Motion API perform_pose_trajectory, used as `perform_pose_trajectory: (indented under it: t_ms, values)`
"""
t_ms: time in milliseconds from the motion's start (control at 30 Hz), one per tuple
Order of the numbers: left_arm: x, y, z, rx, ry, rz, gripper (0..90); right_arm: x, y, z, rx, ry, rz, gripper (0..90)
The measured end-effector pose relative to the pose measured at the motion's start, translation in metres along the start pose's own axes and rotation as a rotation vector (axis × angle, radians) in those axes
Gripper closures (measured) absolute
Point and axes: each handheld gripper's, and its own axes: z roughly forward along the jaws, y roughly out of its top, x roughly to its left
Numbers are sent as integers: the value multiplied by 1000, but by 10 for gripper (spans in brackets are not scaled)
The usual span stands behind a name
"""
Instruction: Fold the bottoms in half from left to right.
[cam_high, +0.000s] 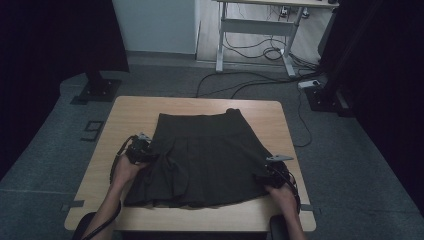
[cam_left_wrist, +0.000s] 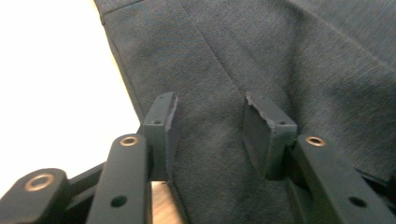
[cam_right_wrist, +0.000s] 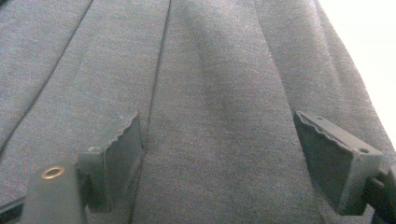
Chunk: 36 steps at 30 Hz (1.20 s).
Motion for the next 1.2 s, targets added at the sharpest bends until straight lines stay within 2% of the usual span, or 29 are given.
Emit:
perform_pose_trajectory:
  t_ms: [200,267,300,333,433,533,567,600,633,667,700,767,800,867,933,1067,1200]
  values:
    - [-21,-15,-8,-22,-33,16,571,-6,-4,-5,10,-12,13,175]
    - [-28,-19,-11,-19,-40,29,570,-9,-6,-7,11,-17,19,175]
    - [-37,-22,-14,-10,-49,41,570,-12,-7,-9,14,-21,26,175]
    - [-37,-22,-14,-10,-49,41,570,-14,-8,-10,14,-24,28,174]
    - [-50,-28,-18,-5,-59,55,566,-17,-11,-12,17,-32,37,171]
    - [-56,-29,-20,8,-72,70,534,-22,-14,-15,9,-38,48,167]
    - [-56,-29,-20,8,-72,70,490,-22,-14,-15,9,-38,48,167]
    - [-54,-28,-20,11,-70,71,424,-22,-15,-15,6,-37,48,163]
    - [-48,-25,-18,14,-45,67,357,-21,-15,-15,6,-40,49,159]
    - [-44,-23,-18,11,-36,46,324,-21,-14,-14,7,-41,49,156]
    - [-44,-23,-18,11,-36,46,294,-21,-14,-14,7,-41,49,156]
    - [-35,-17,-19,-11,-35,-1,237,-21,-15,-14,2,-43,51,148]
    - [-32,-13,-20,-21,-28,-11,237,-21,-15,-14,2,-43,51,148]
    - [-22,-2,-20,-35,-14,-39,165,-21,-15,-14,-2,-39,49,144]
    - [-18,2,-19,-37,-13,-47,142,-21,-16,-14,-5,-39,49,143]
    - [-3,24,-10,-52,-13,-80,143,-22,-16,-13,-10,-37,49,138]
    - [6,34,-2,-55,-4,-97,140,-22,-17,-13,-15,-38,49,133]
